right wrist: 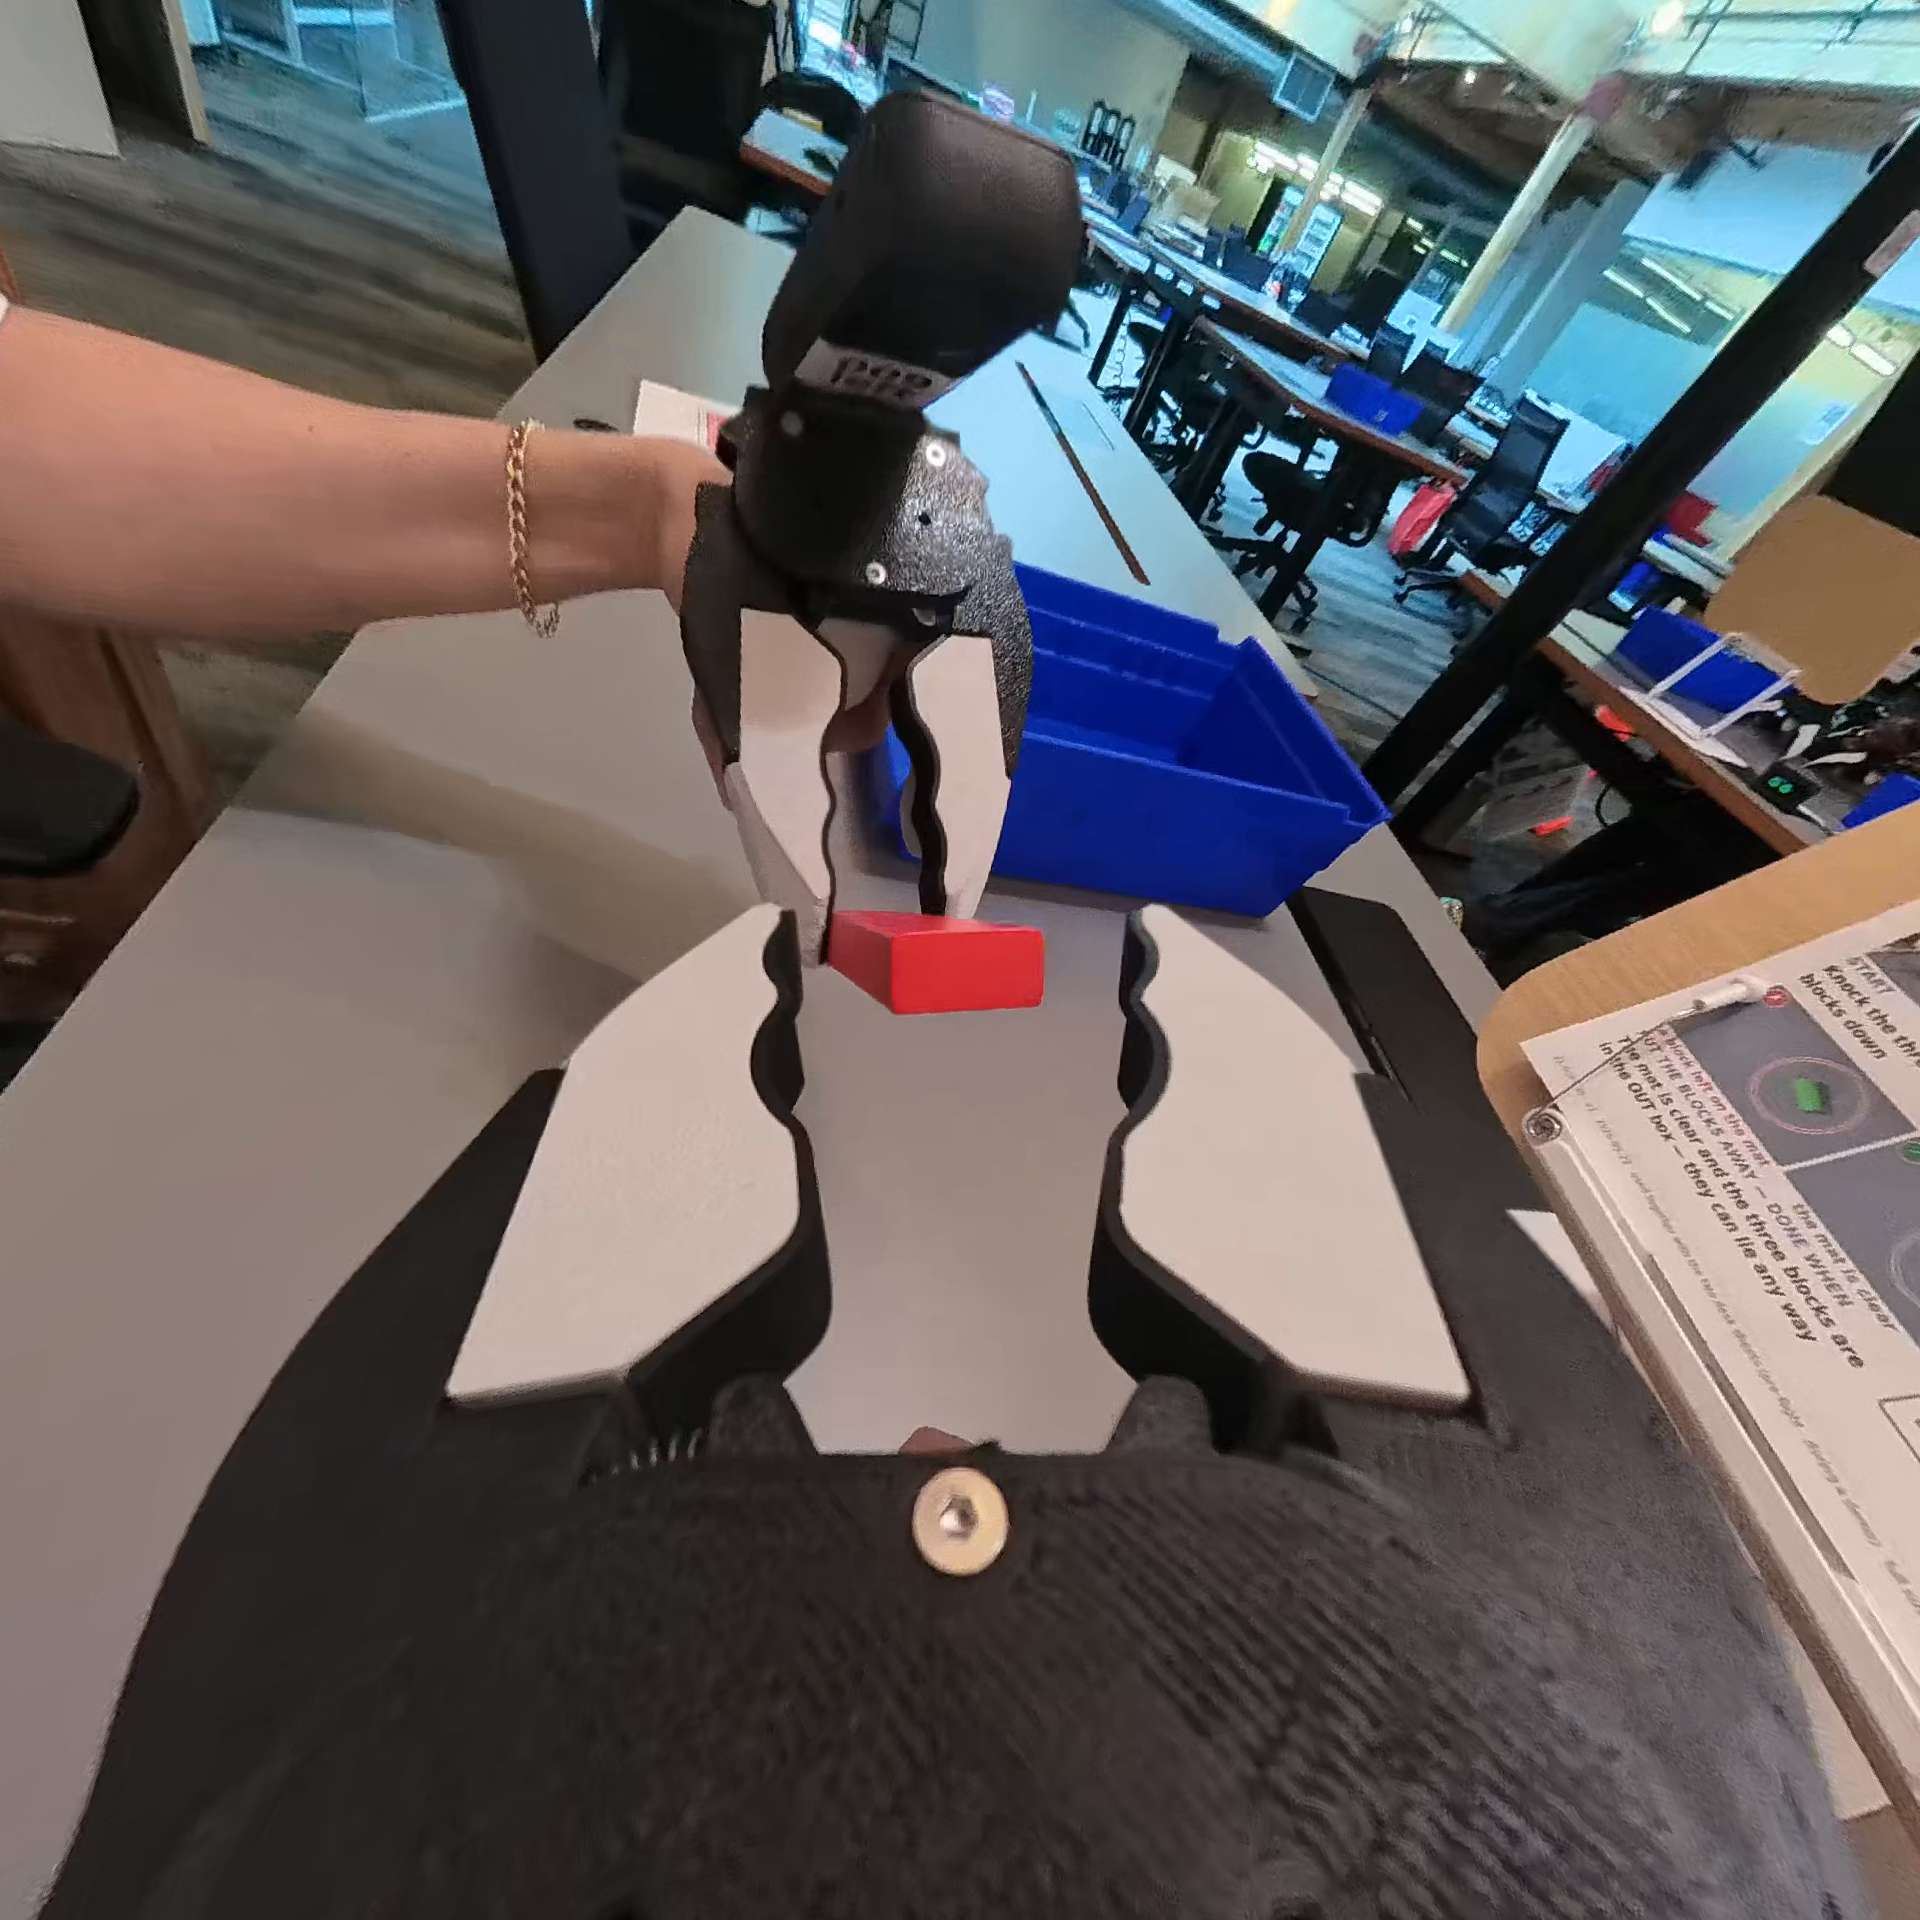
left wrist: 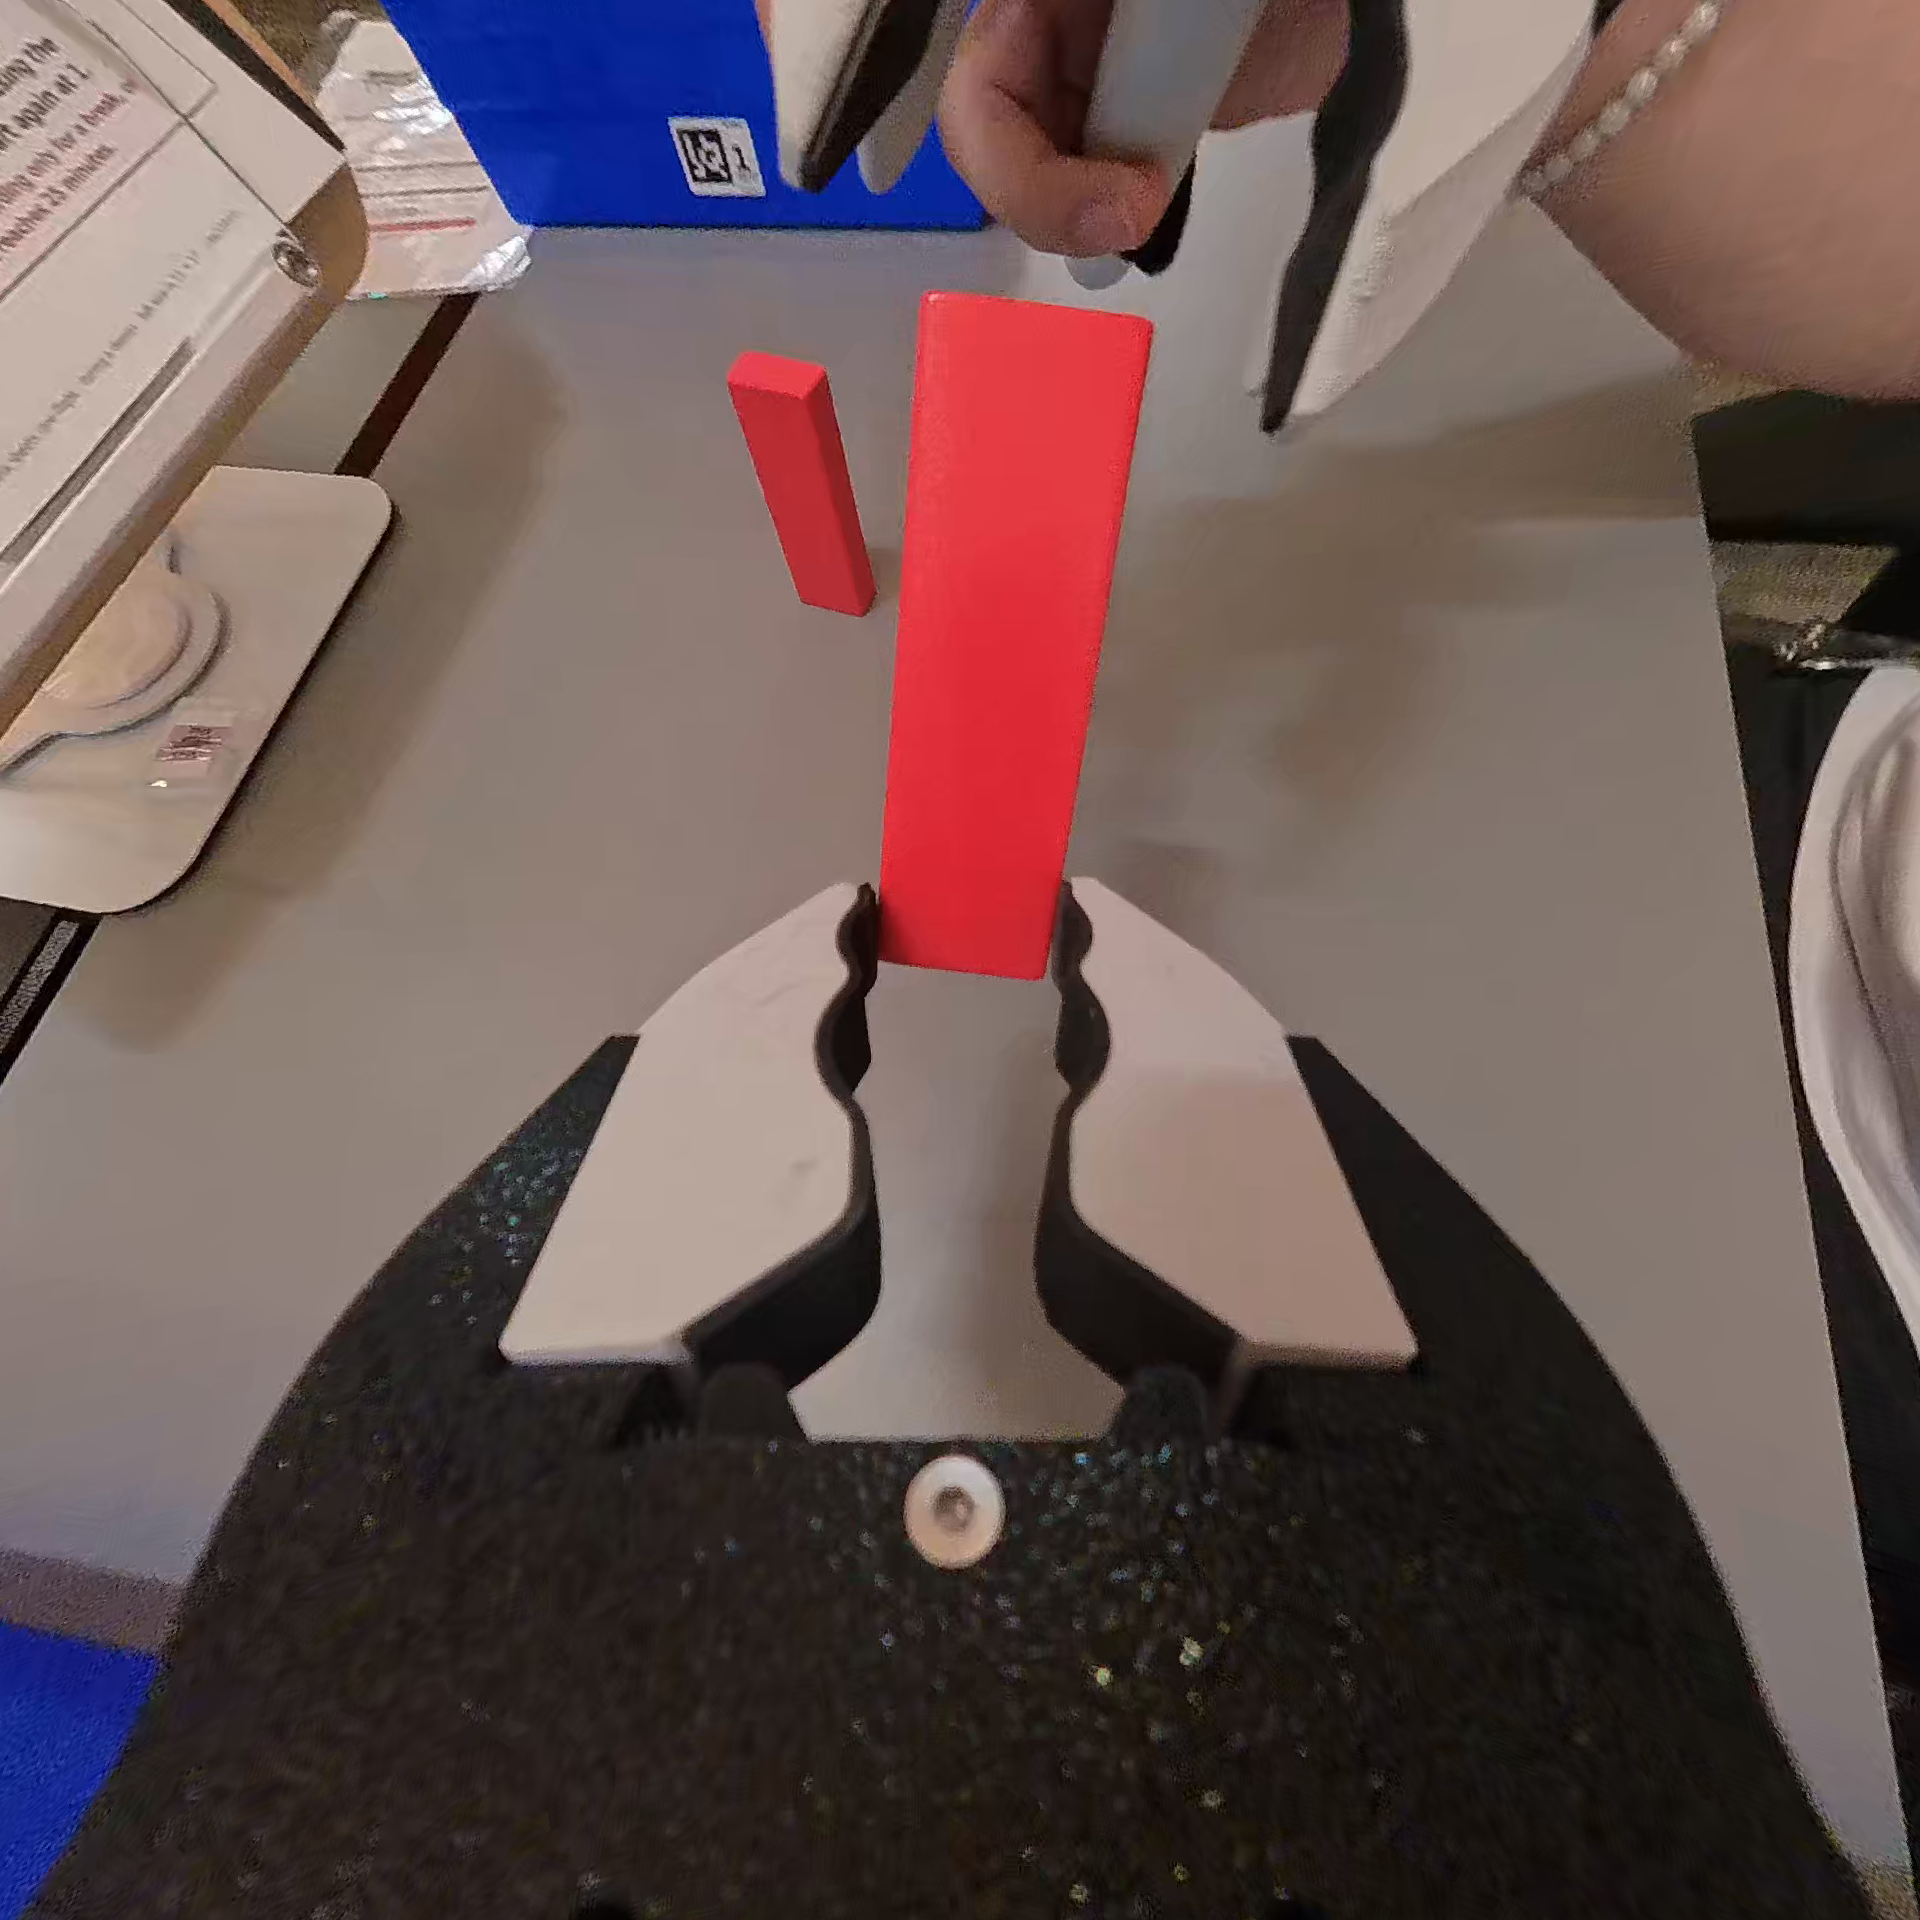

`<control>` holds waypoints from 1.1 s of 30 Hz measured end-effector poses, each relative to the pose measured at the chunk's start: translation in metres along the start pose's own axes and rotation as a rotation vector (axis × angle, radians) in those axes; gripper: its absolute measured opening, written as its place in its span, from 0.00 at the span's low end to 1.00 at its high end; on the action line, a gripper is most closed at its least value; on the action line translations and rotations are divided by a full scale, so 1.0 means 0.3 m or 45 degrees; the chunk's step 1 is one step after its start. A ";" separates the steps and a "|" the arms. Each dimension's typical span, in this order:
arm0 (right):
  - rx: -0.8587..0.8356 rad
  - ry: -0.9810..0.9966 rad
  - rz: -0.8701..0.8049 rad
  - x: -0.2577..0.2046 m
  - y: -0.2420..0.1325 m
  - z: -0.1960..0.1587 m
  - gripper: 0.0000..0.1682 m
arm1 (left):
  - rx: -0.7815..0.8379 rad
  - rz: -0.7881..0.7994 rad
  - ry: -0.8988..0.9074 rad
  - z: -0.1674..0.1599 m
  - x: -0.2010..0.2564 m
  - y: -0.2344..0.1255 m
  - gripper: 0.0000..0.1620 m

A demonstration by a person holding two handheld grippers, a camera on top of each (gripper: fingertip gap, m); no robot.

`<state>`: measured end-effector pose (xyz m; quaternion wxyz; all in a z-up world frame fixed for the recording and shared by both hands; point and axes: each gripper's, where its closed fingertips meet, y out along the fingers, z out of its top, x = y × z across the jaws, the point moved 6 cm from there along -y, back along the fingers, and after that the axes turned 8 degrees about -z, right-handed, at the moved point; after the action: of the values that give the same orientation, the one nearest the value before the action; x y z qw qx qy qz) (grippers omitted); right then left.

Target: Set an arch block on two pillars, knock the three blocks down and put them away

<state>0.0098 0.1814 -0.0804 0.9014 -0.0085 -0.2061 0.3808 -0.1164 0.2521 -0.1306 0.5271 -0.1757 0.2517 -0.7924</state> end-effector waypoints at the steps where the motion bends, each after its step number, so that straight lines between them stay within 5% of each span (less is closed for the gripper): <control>1: -0.012 -0.003 0.007 0.000 0.002 -0.004 0.34 | -0.024 -0.007 0.010 0.003 0.001 0.001 0.20; 8: -0.116 -0.071 0.034 -0.018 0.006 -0.034 0.22 | -0.065 -0.060 0.043 0.031 0.008 0.010 0.20; 16: -0.016 0.032 -0.024 -0.014 -0.032 -0.033 0.21 | 0.022 -0.065 0.084 0.059 0.008 0.011 0.20; 26: 0.612 0.526 -0.294 0.036 -0.136 0.003 0.21 | 0.743 0.084 0.036 0.216 0.027 -0.046 0.31; 33: 0.840 0.595 -0.342 -0.005 -0.133 0.010 0.21 | 1.268 -0.134 -0.203 0.297 0.047 -0.017 0.30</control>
<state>0.0350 0.1518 -0.0712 0.9199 0.2211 0.1375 0.2933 -0.0772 0.2218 -0.0550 0.5238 0.0246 -0.2070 -0.8259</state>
